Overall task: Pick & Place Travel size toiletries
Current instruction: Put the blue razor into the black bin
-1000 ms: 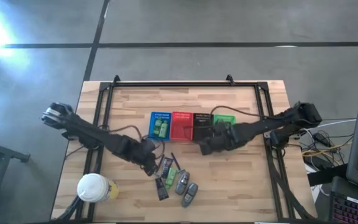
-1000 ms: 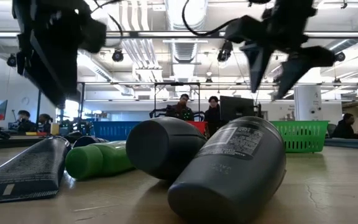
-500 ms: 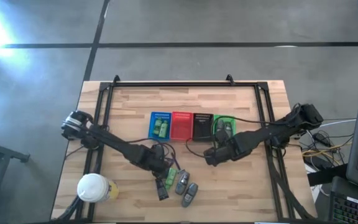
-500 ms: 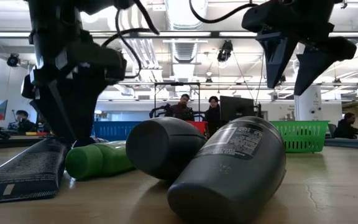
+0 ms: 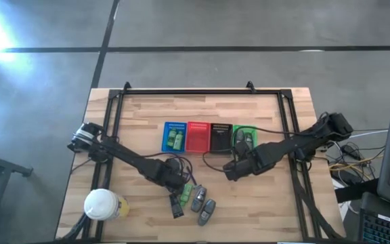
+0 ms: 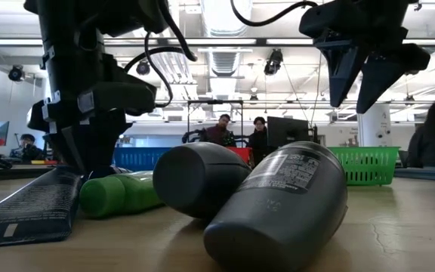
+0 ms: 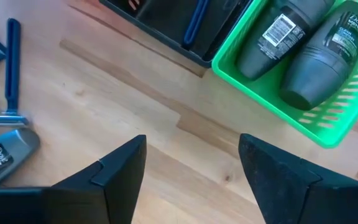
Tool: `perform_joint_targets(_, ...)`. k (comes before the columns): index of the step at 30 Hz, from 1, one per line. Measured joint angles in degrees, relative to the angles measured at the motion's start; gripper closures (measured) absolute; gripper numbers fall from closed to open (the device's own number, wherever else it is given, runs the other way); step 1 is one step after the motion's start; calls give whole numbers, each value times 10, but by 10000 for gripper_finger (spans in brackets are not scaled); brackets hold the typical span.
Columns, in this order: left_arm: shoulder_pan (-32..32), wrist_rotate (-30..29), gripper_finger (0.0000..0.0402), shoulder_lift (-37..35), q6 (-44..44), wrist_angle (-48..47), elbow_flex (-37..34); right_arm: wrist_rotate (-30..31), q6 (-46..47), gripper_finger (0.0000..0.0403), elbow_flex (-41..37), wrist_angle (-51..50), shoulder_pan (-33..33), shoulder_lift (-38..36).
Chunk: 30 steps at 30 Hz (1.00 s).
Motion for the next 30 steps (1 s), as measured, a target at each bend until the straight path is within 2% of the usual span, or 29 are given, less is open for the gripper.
perform_joint_targets(7,1,-3,382,-4,41,3,0,0,1,181,0,6,0,-12)
perform_joint_targets(13,4,1,382,-21,78,2,-2,9,2,195,0,23,0,-41)
perform_joint_targets(20,10,1,382,-84,102,-6,-8,35,1,209,0,61,0,-84)
perform_joint_targets(30,28,-42,382,-245,156,128,-10,41,-120,219,-24,287,0,-103)
